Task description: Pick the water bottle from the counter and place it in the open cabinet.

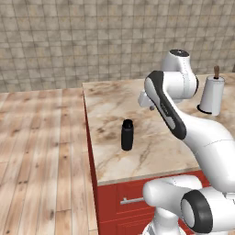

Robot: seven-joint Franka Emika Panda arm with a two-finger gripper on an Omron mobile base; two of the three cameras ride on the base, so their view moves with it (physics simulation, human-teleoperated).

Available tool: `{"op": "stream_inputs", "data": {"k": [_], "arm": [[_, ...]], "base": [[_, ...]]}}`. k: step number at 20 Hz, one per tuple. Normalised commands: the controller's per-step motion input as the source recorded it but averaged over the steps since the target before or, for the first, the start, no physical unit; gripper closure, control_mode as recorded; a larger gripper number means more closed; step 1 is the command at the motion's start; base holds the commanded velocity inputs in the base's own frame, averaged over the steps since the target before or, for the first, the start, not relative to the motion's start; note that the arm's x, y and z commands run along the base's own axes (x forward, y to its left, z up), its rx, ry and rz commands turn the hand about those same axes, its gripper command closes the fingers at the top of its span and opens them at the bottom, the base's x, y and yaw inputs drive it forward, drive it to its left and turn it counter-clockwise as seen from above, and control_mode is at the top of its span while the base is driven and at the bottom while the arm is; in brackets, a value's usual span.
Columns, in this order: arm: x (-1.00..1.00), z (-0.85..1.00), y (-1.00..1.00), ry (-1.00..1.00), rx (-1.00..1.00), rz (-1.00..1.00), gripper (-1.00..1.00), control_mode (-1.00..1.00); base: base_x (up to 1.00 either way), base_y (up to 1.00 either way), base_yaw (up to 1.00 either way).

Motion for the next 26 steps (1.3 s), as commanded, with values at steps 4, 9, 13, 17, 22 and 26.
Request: {"op": "stream_inputs", "data": {"k": [4,9,13,17,22,26], "arm": [[-0.01,-0.02,0.01,-0.03,0.0,-0.01,-1.0,-1.0],[0.0,-0.05,0.0,-0.24,0.01,0.09,-1.0,-1.0],[0.0,0.0,-0.05,-0.27,0.05,0.42,-1.0,-1.0],[0.07,0.0,-0.24,-0.19,0.07,0.57,-1.0,-1.0],[0.02,0.0,-0.15,-0.06,0.11,0.59,-1.0,-1.0],[0.01,0.0,-0.13,-0.03,0.12,0.57,-1.0,-1.0]], "base": [[0.0,0.0,0.0],[0.0,0.0,0.0],[0.0,0.0,0.0],[0.0,0.0,0.0],[0.0,0.0,0.0],[0.0,0.0,0.0]]}}
